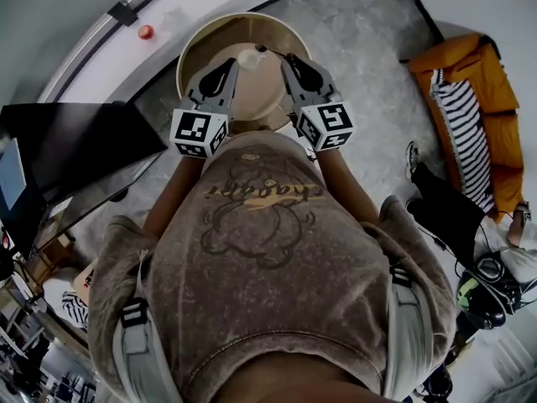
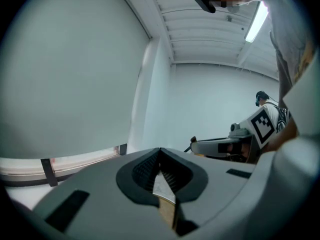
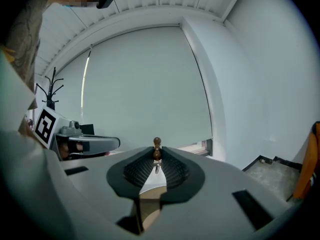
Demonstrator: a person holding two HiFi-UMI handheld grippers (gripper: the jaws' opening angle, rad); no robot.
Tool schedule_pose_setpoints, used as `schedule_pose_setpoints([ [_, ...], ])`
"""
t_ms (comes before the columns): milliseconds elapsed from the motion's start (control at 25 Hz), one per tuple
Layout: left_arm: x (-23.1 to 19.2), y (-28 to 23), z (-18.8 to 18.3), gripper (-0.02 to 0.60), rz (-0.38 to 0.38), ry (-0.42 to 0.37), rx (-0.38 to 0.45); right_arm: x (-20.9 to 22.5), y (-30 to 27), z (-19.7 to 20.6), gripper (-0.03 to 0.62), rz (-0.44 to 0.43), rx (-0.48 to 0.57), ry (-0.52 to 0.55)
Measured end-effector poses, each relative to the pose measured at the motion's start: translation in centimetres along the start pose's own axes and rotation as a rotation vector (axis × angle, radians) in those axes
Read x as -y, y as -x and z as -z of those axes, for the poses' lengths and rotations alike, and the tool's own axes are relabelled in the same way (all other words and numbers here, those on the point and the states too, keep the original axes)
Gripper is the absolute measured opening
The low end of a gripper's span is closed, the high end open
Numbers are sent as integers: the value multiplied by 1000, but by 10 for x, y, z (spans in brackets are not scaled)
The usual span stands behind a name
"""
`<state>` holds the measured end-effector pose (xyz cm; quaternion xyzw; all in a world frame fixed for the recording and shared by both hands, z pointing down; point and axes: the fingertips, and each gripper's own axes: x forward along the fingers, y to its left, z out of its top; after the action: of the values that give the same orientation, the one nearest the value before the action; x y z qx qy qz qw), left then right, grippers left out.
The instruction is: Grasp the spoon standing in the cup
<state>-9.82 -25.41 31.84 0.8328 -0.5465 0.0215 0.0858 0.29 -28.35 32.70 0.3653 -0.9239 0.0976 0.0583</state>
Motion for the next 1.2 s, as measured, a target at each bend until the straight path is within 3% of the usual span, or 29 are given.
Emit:
schedule_pose_setpoints([
  [1200, 3, 16, -10, 17, 11, -17, 26, -18, 15, -4, 60, -7, 25, 18],
])
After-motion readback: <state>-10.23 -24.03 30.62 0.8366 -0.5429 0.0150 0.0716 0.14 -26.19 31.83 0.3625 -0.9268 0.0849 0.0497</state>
